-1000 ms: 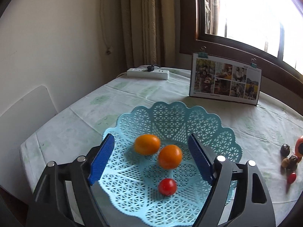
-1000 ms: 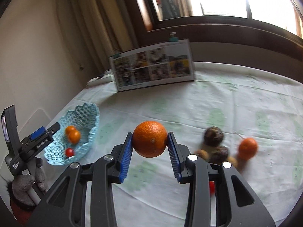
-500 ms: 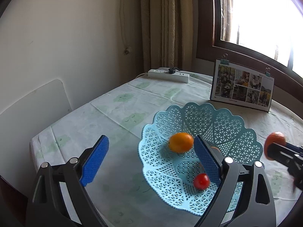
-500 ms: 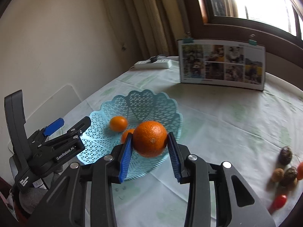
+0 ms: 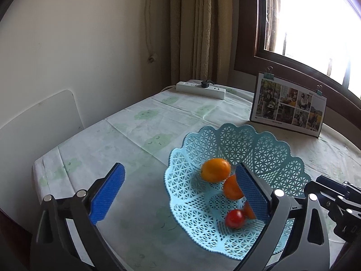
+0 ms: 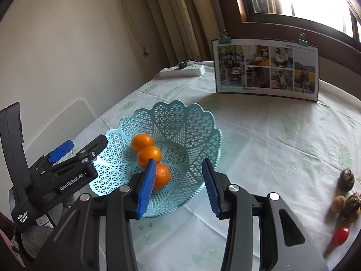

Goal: Organize fruits
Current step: 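Release the mandarins into the basket with both grippers, then move both grippers back toward the avocados and kiwis on the cloth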

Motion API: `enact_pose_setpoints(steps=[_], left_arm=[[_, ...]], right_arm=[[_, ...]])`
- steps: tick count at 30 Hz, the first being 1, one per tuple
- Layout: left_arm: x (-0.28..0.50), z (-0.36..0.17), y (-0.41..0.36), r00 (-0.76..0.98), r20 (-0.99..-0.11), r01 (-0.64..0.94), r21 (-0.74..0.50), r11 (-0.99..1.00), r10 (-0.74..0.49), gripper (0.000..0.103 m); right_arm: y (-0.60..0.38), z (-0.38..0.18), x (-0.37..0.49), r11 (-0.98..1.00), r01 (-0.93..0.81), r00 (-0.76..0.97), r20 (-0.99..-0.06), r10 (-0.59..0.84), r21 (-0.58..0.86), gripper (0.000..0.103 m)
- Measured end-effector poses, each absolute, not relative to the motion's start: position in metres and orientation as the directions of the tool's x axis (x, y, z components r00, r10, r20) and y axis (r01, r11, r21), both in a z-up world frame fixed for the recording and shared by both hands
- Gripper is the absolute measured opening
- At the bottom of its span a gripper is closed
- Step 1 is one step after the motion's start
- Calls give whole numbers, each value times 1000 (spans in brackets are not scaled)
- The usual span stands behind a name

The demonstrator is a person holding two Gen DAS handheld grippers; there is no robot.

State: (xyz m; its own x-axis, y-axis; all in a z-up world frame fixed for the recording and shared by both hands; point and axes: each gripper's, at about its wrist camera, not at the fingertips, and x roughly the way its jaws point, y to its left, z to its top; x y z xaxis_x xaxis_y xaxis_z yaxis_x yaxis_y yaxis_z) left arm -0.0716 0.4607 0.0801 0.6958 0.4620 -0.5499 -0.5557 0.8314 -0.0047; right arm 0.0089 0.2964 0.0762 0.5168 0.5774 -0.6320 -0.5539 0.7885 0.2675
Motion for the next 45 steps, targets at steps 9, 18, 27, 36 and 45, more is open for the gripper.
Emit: enact_pose_setpoints(steps=[9, 18, 27, 36, 45], left_arm=[[-58, 84, 429, 723, -542, -496, 22, 868, 427, 100], [-40, 86, 394, 745, -540, -432, 56, 900, 391, 100], [-18, 87, 358, 753, -547, -374, 103, 922, 367, 100], [0, 85, 326, 757, -546, -328, 158, 931, 359, 100], [12, 85, 299, 768, -548, -275, 186, 943, 332, 100]], right_arm=[[254, 70, 11, 825, -482, 549, -632, 547, 295, 44], [193, 64, 19, 877, -369, 610, -632, 478, 308, 45], [127, 65, 29, 920, -244, 677, -625, 387, 306, 53], [66, 60, 43, 962, -89, 734, -637, 238, 257, 53], [26, 44, 69, 980, 25, 724, -679, 117, 197, 53]])
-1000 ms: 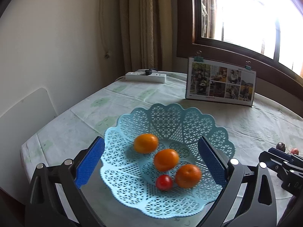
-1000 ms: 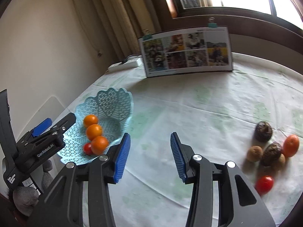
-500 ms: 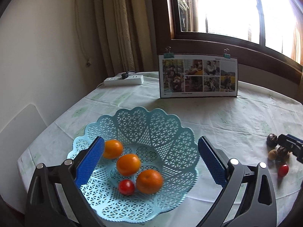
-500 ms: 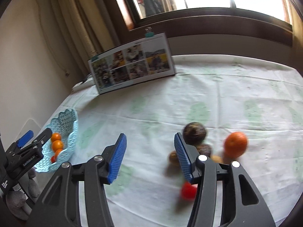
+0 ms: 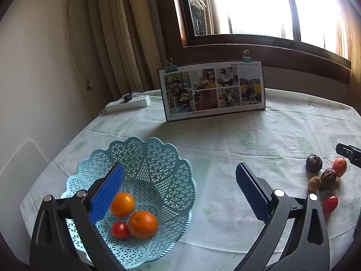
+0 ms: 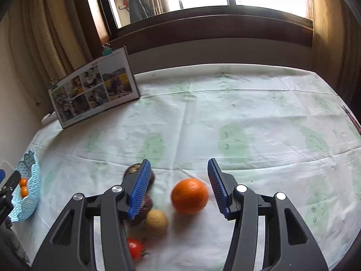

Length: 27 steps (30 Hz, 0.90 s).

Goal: Organize fruits
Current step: 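Move both grippers back toward the avocados and kiwis on the cloth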

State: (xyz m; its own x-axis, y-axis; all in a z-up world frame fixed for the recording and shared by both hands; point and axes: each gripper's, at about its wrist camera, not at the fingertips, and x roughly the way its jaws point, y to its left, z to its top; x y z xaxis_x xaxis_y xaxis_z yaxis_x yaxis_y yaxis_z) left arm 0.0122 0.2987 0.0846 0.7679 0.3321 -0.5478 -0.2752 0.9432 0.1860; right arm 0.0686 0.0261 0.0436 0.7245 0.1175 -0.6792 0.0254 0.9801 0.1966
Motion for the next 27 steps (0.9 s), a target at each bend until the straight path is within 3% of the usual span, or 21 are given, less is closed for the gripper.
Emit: enact_pose_setpoints(steps=[16, 21, 27], left_arm=[[27, 80, 276, 772, -559, -225, 207, 952, 304, 100], [32, 79, 266, 779, -561, -193, 209, 959, 279, 100], [40, 77, 247, 787, -567, -144, 212, 967, 241, 100]], right_arm=[[17, 12, 89, 977, 22, 635, -758, 149, 210, 52], [21, 15, 84, 972, -32, 625, -755, 201, 232, 38], [20, 22, 74, 968, -60, 630, -743, 226, 244, 34]])
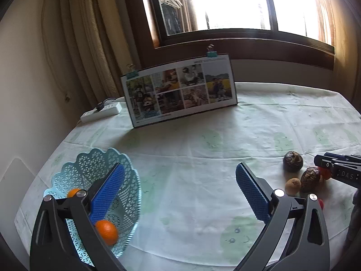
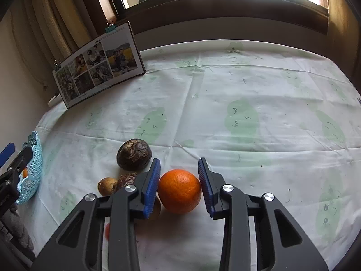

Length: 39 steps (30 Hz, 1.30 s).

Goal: Organize fruits
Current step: 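Move both grippers back toward the avocados and kiwis on the cloth, then grasp the dark avocado with the left gripper while the right gripper grasps an orange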

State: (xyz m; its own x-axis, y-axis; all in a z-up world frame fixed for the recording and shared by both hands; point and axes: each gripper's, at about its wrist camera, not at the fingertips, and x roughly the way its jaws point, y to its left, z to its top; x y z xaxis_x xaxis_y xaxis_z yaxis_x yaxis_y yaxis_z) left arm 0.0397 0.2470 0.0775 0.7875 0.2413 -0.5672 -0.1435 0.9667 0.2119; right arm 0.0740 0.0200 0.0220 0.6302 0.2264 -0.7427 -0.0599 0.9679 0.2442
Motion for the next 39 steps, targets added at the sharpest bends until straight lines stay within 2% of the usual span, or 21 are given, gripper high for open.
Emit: enact_pose_setpoints(steps=[2, 8, 13, 15, 21, 24, 26, 29, 31, 33, 39], left_arm=[[43, 77, 239, 792, -567, -122, 215, 969, 225, 100], [62, 72, 214, 786, -602, -27, 191, 981, 139, 100], [78, 66, 194, 766, -639, 41, 155, 987, 69, 100], [85, 63, 187, 752, -659, 74, 133, 988, 32, 100], [103, 53, 168, 701, -712, 144, 74, 987, -49, 100], [110, 49, 160, 676, -733, 171, 55, 984, -76, 100], [114, 45, 155, 657, -747, 187, 37, 982, -97, 100], [120, 40, 150, 622, -772, 206, -1, 979, -131, 93], [123, 36, 148, 597, -789, 210, -18, 977, -143, 88], [125, 33, 146, 577, -801, 214, -39, 976, -159, 82], [133, 20, 139, 509, -834, 240, -98, 966, -211, 68]], right_arm=[[17, 26, 69, 967, -61, 641, -733, 227, 246, 32], [5, 29, 62, 966, -49, 661, -717, 221, 252, 33], [1, 25, 60, 961, -43, 653, -720, 234, 273, 50], [2, 22, 58, 957, -54, 644, -723, 250, 284, 51], [6, 17, 55, 949, -79, 625, -727, 286, 305, 51], [6, 19, 55, 938, -95, 617, -720, 318, 333, 38], [7, 23, 52, 943, -98, 624, -718, 307, 318, 36], [4, 25, 51, 942, -92, 627, -716, 306, 323, 35], [0, 29, 49, 947, -78, 645, -708, 286, 312, 31], [-5, 36, 46, 958, -57, 678, -694, 243, 281, 31], [-14, 34, 48, 952, -41, 667, -701, 252, 303, 32]])
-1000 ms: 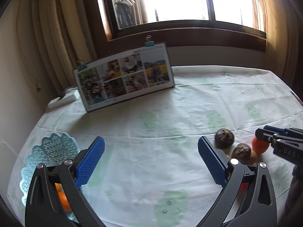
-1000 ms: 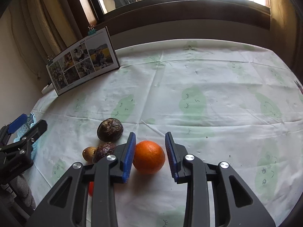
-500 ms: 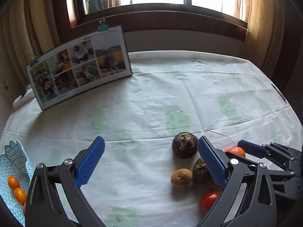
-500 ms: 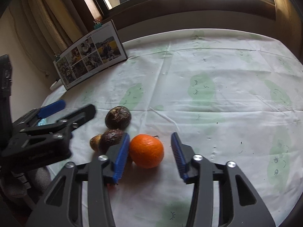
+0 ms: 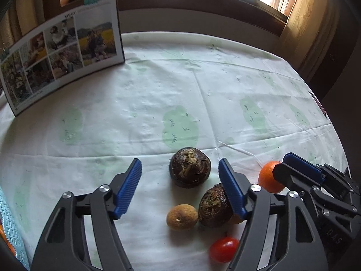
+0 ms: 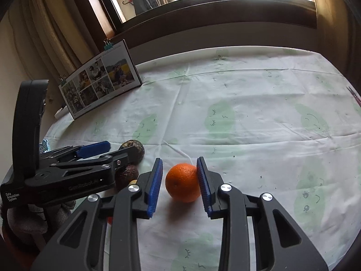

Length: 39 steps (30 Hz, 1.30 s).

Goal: Organize fruits
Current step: 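Grasp the dark avocado with the left gripper while the right gripper grasps an orange, then carry the avocado into the blue basket with the left gripper and open it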

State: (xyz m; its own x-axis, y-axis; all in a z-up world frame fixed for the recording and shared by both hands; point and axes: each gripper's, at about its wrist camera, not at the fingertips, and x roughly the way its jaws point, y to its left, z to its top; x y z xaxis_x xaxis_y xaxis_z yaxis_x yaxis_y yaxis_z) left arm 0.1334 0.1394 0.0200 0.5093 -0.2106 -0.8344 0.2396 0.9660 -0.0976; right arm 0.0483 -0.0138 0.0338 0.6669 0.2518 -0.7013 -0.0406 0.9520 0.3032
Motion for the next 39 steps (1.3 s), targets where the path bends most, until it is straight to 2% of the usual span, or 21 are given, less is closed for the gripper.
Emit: enact_pose_setpoints(steps=[4, 8, 11, 18, 25, 31, 33, 35, 39], left_arm=[[139, 15, 135, 481, -845, 244, -125, 962, -232, 66], [143, 13, 130, 455, -849, 259, -163, 952, -269, 56], [144, 11, 128, 449, -853, 257, -160, 953, -265, 43], [144, 15, 143, 462, -845, 222, -183, 958, -269, 43], [131, 38, 155, 567, -803, 193, -86, 977, -183, 43], [117, 51, 165, 618, -772, 167, -57, 984, -150, 43], [112, 54, 168, 633, -762, 156, -44, 987, -134, 43], [107, 57, 172, 647, -753, 143, -37, 989, -122, 43], [96, 63, 183, 668, -736, 117, -39, 992, -108, 43]], right_arm=[[-19, 32, 46, 949, -24, 666, -702, 251, 316, 33], [-30, 28, 47, 940, 10, 660, -709, 249, 340, 33], [-31, 27, 47, 937, 16, 660, -708, 252, 349, 39], [-30, 26, 46, 933, 11, 659, -704, 264, 360, 48], [-26, 22, 47, 931, -9, 648, -706, 284, 366, 49], [-18, 10, 52, 932, -15, 615, -731, 294, 362, 50], [-16, 10, 52, 936, -20, 616, -733, 289, 352, 47], [-13, 9, 52, 935, -37, 614, -730, 300, 353, 40], [-10, 11, 50, 939, -44, 619, -729, 293, 340, 38]])
